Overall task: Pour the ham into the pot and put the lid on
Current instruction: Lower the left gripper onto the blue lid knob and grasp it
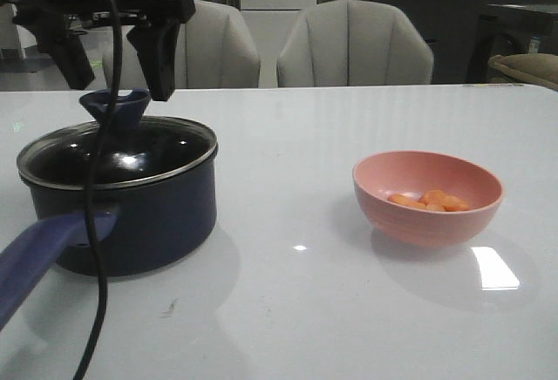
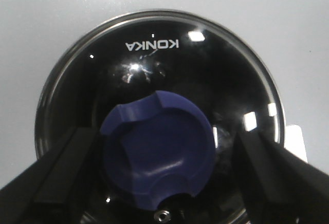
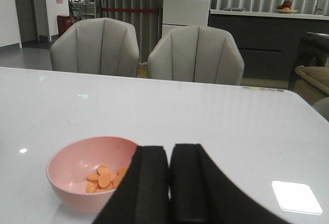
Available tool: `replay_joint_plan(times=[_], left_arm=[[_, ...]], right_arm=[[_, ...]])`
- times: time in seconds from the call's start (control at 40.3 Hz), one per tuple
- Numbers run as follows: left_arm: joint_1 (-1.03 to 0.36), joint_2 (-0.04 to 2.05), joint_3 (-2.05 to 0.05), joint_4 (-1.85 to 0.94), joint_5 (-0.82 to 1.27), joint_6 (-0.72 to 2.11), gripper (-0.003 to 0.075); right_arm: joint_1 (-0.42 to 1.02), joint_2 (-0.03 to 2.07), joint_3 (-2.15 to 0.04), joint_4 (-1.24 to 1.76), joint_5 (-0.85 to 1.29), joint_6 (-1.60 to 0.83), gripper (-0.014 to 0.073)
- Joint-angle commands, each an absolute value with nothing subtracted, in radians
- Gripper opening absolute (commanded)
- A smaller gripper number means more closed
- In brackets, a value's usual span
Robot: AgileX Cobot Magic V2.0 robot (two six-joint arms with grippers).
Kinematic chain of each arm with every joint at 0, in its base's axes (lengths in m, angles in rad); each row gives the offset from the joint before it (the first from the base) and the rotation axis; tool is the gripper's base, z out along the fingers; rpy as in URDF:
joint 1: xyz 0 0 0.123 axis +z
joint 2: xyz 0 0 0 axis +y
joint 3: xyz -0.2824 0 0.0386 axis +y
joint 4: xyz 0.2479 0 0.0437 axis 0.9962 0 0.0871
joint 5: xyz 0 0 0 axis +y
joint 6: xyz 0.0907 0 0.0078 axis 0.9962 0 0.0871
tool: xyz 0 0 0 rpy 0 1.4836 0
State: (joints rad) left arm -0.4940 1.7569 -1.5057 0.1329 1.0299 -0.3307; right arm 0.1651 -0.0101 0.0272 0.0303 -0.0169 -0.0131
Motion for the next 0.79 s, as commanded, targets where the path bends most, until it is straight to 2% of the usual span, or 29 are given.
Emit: replay_joint_plan(times=[0.0, 0.769], left_arm=[[-0.488, 1.718, -1.539, 0.147, 1.007, -0.375, 0.0554], [-0.445, 1.766, -1.539, 0.097, 1.015, -0.408, 0.0554]], right_arm=[[0.158, -0.031, 0.022, 0.03, -0.109, -0.021, 0.0158], [0.158, -0.031, 0.022, 0.03, -0.109, -0.021, 0.0158]])
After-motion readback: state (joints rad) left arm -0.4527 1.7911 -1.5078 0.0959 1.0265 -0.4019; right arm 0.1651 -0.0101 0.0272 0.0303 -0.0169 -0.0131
